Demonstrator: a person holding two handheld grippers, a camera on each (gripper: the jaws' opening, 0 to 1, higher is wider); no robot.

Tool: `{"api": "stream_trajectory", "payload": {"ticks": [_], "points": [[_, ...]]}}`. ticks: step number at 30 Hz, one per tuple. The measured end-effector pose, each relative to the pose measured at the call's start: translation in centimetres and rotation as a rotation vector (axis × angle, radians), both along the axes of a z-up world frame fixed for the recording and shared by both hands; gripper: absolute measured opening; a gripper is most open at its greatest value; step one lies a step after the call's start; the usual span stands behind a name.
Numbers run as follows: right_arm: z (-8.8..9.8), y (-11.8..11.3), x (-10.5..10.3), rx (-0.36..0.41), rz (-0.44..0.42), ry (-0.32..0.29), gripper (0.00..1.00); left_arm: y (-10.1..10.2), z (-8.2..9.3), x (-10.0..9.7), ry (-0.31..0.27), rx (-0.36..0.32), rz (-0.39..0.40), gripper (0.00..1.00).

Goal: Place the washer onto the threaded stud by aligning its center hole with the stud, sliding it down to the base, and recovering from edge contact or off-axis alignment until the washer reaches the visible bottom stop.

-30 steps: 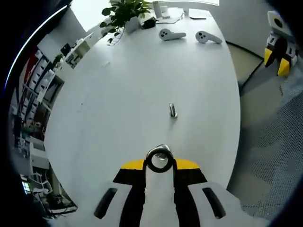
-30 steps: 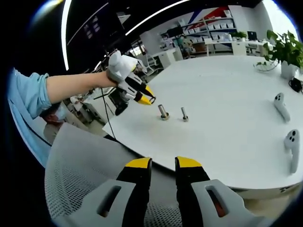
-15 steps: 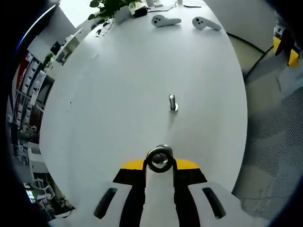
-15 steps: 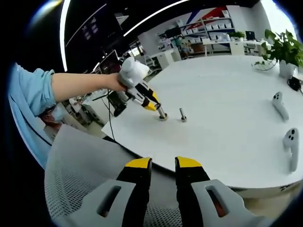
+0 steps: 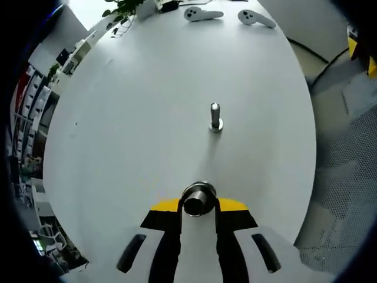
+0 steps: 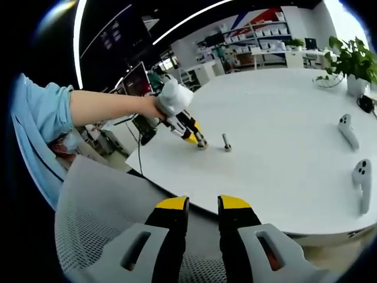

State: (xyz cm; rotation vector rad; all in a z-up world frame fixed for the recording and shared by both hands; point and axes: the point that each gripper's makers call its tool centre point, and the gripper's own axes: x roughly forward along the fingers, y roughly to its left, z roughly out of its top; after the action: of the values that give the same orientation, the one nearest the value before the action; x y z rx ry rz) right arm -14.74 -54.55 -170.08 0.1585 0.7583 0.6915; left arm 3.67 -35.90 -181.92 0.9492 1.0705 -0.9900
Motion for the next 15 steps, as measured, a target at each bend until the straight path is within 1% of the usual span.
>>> {"api": "stream_trajectory", "payload": {"ticks": [2,4,8,10,12,14,15], "points": [[-0.05,-0.01,-0.02,-0.002,-0.001,0.003,0.22,-0.01,-0.35,-0.21,0.002,0.012,-0.015,0.19],[-0.09,-0.02,-0.03,-0.005,0.0,0.005,0.22,0.21,-0.85,-0.22,0.008,0.038,-0.031,0.19],[-0.13,-0.07,0.01,-0.007,-0.004,0.005,0.22,0.14,-1.02,-0.21,0.019,0.035,-0.033,0.19],[-0.13,-0.11,0.04,-0.007,-0.008,0.004,0.22,0.1,-1.02,-0.06,0.011,0.035,-0.043,0.2],[-0.15,-0.13,0.05,-0.008,-0.01,0.005,0.22,0.02,-1.03,0.09,0.002,0.034,-0.037,0.2],[-0.18,-0.11,0.02,-0.012,-0.005,0.006,0.22,0.25,-1.0,0.13,0.006,0.034,-0.032,0.21],[-0.21,-0.1,0.0,-0.013,-0.003,0.007,0.22,0.74,-0.8,0.2,0.002,0.052,-0.016,0.22]]}}
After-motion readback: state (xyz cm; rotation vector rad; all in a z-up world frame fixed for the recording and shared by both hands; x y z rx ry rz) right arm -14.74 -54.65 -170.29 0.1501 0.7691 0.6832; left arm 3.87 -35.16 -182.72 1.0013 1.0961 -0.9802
